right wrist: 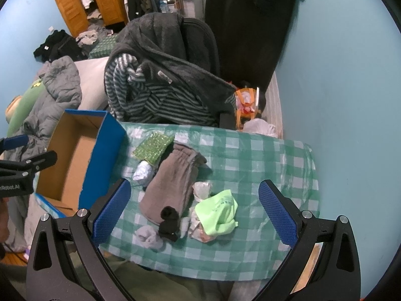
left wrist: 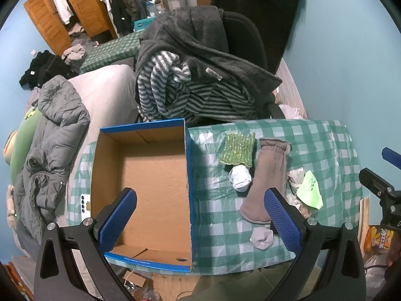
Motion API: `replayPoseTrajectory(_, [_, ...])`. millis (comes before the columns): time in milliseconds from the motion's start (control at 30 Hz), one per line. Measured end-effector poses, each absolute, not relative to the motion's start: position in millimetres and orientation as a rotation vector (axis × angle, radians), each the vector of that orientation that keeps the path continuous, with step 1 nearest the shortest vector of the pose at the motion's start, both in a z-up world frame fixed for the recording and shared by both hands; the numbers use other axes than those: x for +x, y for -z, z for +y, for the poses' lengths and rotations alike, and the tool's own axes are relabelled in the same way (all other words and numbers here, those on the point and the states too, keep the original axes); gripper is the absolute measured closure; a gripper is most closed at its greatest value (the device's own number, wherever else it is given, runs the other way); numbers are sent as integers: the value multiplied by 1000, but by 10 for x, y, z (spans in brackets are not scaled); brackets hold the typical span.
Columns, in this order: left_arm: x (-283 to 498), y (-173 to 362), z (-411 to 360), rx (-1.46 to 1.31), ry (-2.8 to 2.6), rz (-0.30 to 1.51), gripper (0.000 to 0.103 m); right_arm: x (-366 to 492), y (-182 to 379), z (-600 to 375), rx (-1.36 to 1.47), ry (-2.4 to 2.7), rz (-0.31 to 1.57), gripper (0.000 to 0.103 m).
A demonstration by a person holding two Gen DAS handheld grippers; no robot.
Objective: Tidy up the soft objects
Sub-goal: 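Move both tools toward the socks on the checked tablecloth, then grasp the lime-green sock with the right gripper while the left tool approaches the white sock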
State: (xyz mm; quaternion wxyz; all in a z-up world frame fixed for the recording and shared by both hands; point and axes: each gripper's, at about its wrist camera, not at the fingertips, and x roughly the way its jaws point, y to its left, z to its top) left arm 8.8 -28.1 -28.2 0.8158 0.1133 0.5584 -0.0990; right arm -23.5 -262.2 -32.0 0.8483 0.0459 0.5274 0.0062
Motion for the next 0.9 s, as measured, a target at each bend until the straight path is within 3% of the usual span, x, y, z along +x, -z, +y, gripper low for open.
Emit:
replayPoseTrajectory(300, [195, 522, -345, 248, 242, 1245, 1, -192, 600, -2925, 127, -15, 1164, 1])
replayPoseTrajectory(900, [224, 1303, -529, 287, 254, 1392, 1, -176, 1686, -3038, 129, -61, 1363, 1])
